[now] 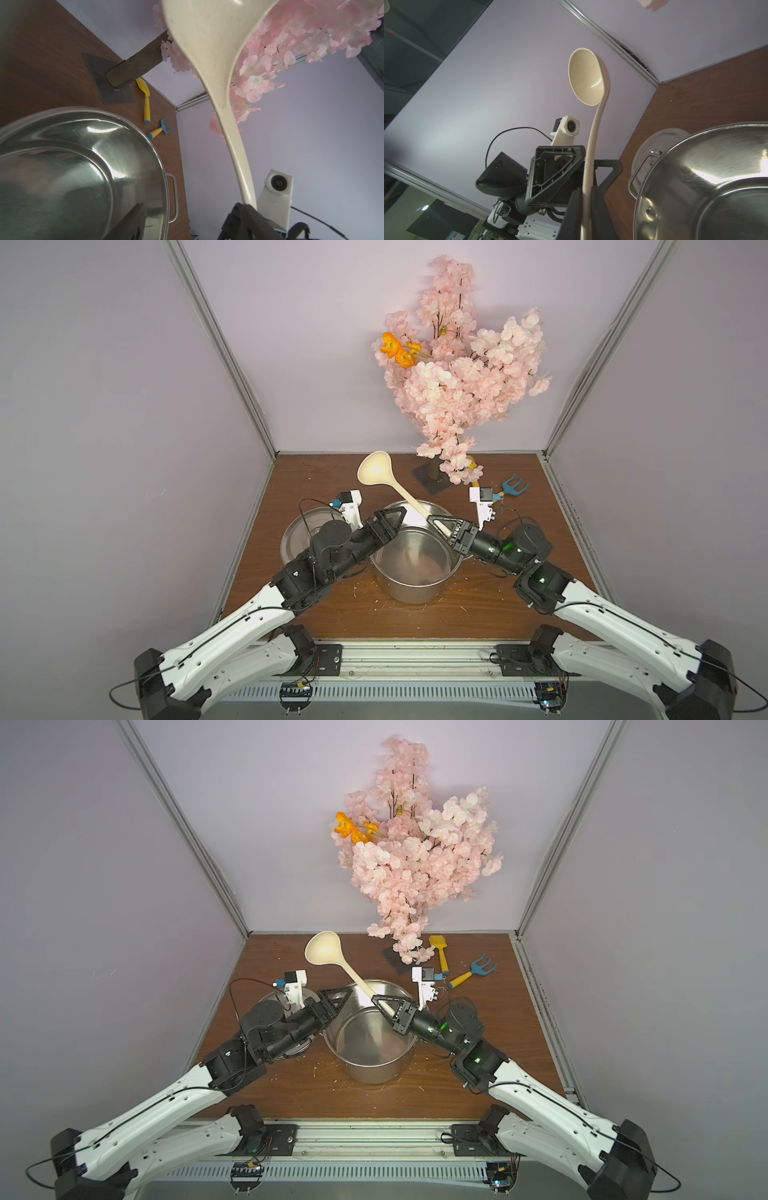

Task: Stir the soup with a spoon
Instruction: Adjust the spoon, then stir the soup in the pan with a stick.

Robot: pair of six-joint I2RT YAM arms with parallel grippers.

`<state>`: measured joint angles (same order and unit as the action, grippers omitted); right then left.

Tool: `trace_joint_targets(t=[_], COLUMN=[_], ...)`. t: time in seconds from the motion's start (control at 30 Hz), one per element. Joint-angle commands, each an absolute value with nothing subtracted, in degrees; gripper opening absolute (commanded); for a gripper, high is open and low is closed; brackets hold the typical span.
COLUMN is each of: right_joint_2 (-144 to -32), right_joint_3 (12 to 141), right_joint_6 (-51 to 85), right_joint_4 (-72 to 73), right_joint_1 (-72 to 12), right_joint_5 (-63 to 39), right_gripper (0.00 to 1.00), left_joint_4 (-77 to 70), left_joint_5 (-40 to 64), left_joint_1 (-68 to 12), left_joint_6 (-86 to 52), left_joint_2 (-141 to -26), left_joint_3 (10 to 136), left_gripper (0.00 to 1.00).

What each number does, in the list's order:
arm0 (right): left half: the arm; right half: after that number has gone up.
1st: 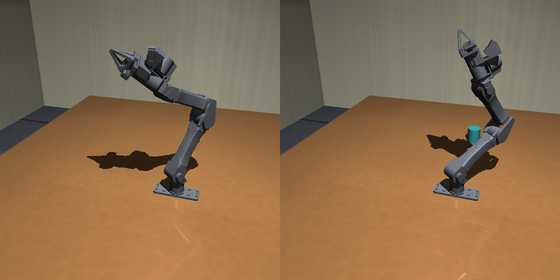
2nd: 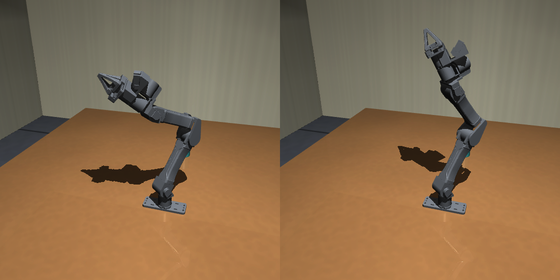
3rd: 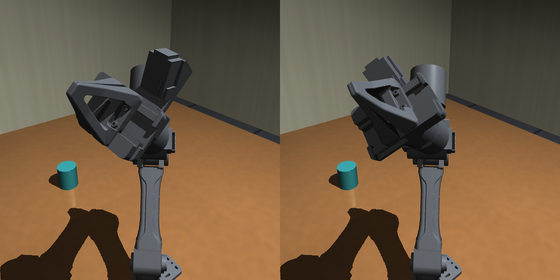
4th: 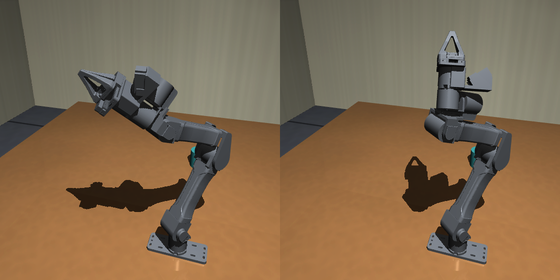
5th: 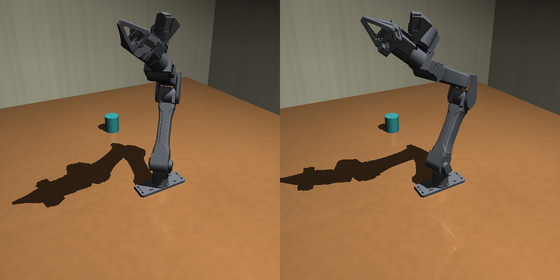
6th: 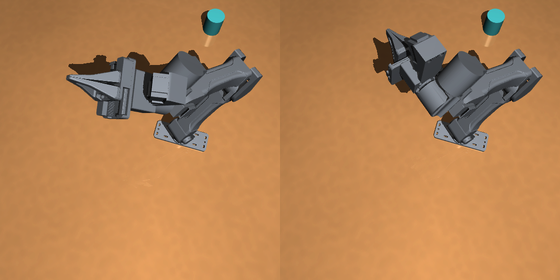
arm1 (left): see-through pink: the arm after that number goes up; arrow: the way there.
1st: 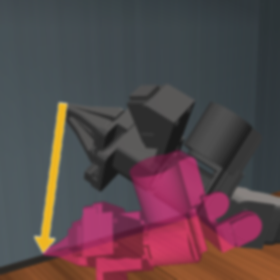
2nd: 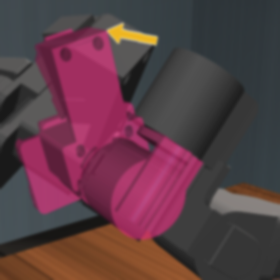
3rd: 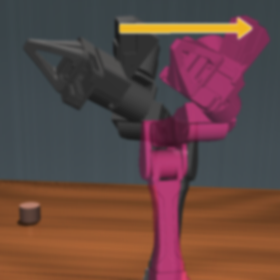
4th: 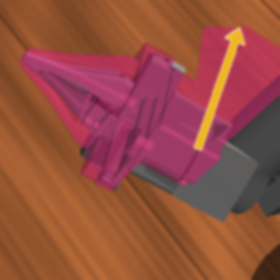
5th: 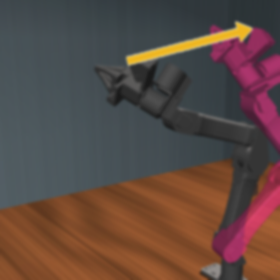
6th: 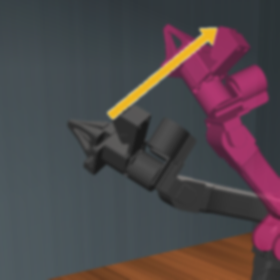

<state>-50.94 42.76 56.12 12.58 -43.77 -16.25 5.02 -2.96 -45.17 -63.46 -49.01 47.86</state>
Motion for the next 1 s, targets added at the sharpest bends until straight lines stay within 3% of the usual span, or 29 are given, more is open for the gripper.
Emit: trace_joint_targets(t=[0.0, 0.2, 0.43, 0.77, 0.97], right_joint_2=[-49.42, -54.05, -59.73, -66.34, -71.57], right_joint_3=[49.52, 63.44, 75.36, 78.98, 80.86], right_joint_6=[47.05, 31.74, 19.77, 15.94, 15.99], right_joint_4=[-9.73, -35.71, -58.38, -65.81, -64.25], right_joint_1=[-41.79, -40.9, -41.0, -41.0, -41.72], right_joint_5=[-17.75, -23.92, -16.5, -5.94, -3.26], right_gripper=[0.0, 0.0, 0.0, 0.0, 0.0], left_joint_4=[22.67, 35.19, 38.06, 37.1, 36.94], left_joint_5=[-0.27, 6.93, 8.86, 9.96, 9.18], left_joint_1=[-40.08, -28.7, -25.15, -25.13, -25.14], left_joint_6=[-55.77, -45.18, -39.56, -38.27, -37.68], left_joint_2=[-47.39, -46.21, -49.42, -53.9, -56.13], left_joint_3=[52.38, 55.46, 52.82, 50.81, 50.34], left_gripper=[0.76, 0.76, 0.72, 0.49, 0.23])
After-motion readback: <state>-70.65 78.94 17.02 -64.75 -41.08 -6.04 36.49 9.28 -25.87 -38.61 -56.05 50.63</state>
